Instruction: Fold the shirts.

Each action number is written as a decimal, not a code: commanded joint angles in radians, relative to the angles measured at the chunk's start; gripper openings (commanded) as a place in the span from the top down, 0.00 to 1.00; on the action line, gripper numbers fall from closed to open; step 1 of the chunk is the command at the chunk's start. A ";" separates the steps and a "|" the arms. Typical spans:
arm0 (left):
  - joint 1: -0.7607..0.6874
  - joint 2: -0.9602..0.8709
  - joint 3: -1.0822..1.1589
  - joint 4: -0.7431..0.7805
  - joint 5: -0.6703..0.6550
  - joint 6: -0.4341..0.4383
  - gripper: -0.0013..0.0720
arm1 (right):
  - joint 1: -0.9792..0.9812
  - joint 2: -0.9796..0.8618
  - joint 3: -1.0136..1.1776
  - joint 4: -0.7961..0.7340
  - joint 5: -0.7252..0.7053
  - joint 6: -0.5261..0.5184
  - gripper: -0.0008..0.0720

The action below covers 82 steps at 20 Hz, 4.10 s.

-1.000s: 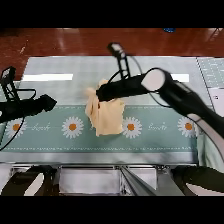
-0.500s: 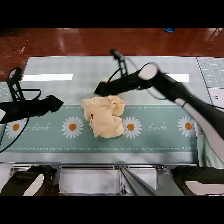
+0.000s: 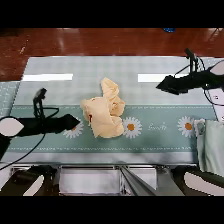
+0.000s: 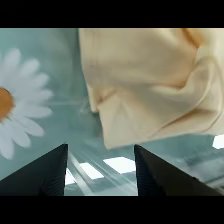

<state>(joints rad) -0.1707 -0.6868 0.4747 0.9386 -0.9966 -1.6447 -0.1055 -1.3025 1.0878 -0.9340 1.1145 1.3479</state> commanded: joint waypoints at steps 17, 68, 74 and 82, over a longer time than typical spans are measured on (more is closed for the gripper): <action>-0.307 -0.499 0.063 -0.354 0.344 0.388 0.96 | 0.108 -0.013 -0.192 0.096 -0.083 -0.006 0.43; 0.565 0.061 1.177 -0.343 -0.183 0.428 0.95 | 0.213 0.762 0.473 -0.412 0.564 0.293 0.96; 0.447 -0.169 0.732 -0.344 -0.035 0.533 0.95 | 0.213 0.693 -0.181 -0.401 0.198 0.293 0.96; 0.238 -0.853 0.892 -0.329 0.050 0.417 0.95 | 0.008 0.021 -0.113 -0.244 -0.111 0.186 0.95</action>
<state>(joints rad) 0.1089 -1.3285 1.2987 0.6071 -0.9455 -1.1130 -0.0032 -1.0569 0.9211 -1.2957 1.0786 1.5990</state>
